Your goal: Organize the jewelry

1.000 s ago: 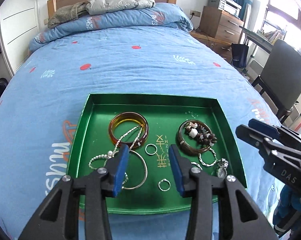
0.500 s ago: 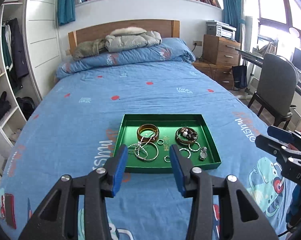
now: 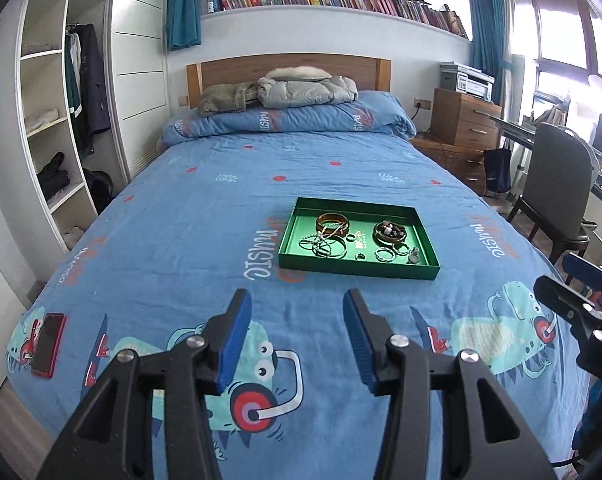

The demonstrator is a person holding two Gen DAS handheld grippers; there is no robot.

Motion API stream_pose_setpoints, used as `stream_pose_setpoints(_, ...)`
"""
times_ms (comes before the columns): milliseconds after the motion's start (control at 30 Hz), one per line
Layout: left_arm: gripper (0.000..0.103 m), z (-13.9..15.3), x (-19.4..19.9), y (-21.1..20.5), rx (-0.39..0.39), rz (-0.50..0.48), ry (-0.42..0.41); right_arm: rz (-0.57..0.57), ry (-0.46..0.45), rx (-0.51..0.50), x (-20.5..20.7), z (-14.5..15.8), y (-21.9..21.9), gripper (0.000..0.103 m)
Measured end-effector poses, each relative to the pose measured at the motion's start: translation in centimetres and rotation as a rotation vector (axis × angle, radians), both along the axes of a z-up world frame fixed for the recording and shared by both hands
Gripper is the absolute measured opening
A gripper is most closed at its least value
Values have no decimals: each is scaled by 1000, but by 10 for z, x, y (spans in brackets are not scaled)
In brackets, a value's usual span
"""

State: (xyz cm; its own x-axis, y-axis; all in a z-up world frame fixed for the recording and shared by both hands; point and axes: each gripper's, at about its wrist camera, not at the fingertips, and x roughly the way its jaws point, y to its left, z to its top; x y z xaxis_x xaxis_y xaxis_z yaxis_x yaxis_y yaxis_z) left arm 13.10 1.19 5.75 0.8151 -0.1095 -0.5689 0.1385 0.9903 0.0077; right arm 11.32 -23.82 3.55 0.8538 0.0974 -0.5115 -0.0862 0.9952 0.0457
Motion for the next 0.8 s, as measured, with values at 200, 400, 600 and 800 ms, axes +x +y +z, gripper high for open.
stream_pose_setpoints(200,48,0,-40,5,22,8,-35,3,-26,7,-33,0,12,83)
stream_pose_setpoints(400,49,6,-68,10,40,19,-83,-18,-65,-10,-55,8,12,86)
stream_pose_setpoints(600,50,10,-83,13,46,39,-116,-41,-97,-18,-70,12,8,88)
stream_pose_setpoints(800,51,11,-87,14,59,60,-134,-63,-104,-23,-77,9,3,88)
